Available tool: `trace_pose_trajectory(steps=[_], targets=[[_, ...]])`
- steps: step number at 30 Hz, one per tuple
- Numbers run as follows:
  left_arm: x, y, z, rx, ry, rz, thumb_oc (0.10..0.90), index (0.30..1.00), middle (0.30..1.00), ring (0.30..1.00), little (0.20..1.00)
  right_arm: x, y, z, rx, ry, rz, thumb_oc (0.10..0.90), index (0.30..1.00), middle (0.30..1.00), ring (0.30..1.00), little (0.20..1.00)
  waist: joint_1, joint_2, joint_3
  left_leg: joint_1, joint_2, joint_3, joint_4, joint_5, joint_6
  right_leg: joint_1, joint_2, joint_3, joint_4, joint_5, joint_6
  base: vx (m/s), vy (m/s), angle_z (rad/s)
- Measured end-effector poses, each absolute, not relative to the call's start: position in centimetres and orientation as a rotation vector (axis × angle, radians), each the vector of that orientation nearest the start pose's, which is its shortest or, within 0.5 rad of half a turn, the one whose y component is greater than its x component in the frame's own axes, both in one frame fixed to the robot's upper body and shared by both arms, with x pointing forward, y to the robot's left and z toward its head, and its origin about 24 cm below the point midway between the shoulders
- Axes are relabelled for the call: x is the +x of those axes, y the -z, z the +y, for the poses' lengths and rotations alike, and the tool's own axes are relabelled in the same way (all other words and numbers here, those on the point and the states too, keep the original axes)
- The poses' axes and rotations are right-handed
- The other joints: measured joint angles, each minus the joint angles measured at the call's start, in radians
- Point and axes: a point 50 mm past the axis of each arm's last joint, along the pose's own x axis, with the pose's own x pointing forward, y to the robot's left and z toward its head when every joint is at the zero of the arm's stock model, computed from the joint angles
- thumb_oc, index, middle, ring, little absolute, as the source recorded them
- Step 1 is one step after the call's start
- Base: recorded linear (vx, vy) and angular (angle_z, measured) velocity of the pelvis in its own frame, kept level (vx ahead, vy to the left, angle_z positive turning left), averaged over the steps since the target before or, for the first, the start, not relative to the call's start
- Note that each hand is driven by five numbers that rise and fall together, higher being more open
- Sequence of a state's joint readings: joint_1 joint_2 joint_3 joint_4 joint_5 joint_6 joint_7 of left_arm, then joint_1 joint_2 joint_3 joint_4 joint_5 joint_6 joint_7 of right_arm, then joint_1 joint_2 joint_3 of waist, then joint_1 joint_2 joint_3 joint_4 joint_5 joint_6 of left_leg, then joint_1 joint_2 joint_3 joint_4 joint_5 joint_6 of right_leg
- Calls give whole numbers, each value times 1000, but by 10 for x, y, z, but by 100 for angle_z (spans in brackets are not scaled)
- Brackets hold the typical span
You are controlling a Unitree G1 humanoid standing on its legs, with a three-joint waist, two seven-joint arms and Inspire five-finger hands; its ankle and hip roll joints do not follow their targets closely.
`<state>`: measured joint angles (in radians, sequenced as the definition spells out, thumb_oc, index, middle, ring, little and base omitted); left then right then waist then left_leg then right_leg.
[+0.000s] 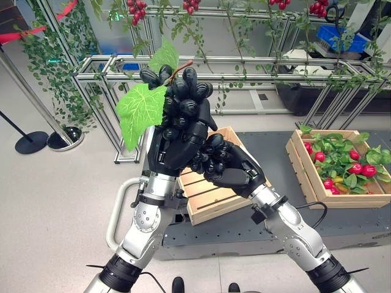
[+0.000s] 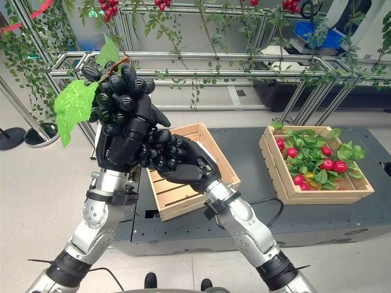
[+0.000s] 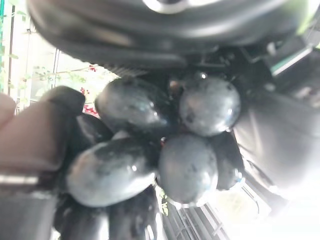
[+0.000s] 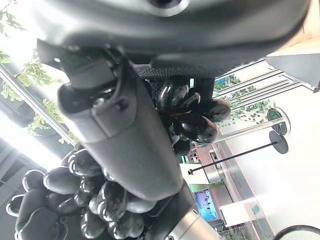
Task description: Pick up the fruits from the basket on one side to the basket on the other side
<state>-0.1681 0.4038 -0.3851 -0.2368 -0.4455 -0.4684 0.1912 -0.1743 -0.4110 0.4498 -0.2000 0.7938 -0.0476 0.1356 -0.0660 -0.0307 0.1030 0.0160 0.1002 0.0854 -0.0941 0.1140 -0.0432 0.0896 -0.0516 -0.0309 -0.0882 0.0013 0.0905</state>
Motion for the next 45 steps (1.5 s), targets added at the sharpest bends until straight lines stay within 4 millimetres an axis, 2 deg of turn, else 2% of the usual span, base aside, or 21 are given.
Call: trace_pose_trajectory(steps=[4,5,6,14,23,29,41,45], targets=[[243,-153,125,-234,287,-645,400,300,300,300,300,250,-106,-93,388,-688,-132,400,300,300,300,300,0,0,0,0,0,0,0,0,0,0,0,0,0,0,0,0,0,0],[243,-153,125,-234,286,-645,400,300,300,300,300,250,-106,-93,387,-689,-132,456,385,385,385,385,-1,0,0,0,0,0,0,0,0,0,0,0,0,0,0,0,0,0],[243,-153,125,-234,285,-645,400,300,300,300,300,250,-106,-94,387,-689,-132,800,900,900,900,900,0,0,0,0,0,0,0,0,0,0,0,0,0,0,0,0,0,0],[245,-155,131,-238,235,-653,400,300,300,300,300,248,-106,-97,372,-730,-141,800,900,900,900,900,0,0,0,-1,0,0,0,0,0,-1,0,0,0,0,0,0,0,0],[250,-166,162,-242,30,-709,400,300,300,300,300,252,-117,-115,347,-726,-201,800,900,900,900,900,-1,0,0,-5,0,-1,-1,-1,0,-5,0,0,0,0,0,0,0,0],[250,-170,173,-241,-35,-731,400,300,300,300,300,249,-126,-120,364,-765,-245,800,900,900,900,900,-1,0,0,-10,0,-2,4,2,-3,-9,0,-1,0,0,0,0,0,0],[250,-168,167,-279,-22,-722,400,300,300,300,300,247,-132,-113,394,-785,-276,800,900,900,900,900,-1,0,0,-10,0,-2,4,2,-3,-9,0,-1,0,0,0,0,0,0],[250,-165,159,-286,24,-703,400,300,300,300,300,245,-134,-108,412,-798,-288,800,900,900,900,900,1,0,0,-10,0,-2,5,2,-3,-9,0,-1,0,0,0,0,0,0]])
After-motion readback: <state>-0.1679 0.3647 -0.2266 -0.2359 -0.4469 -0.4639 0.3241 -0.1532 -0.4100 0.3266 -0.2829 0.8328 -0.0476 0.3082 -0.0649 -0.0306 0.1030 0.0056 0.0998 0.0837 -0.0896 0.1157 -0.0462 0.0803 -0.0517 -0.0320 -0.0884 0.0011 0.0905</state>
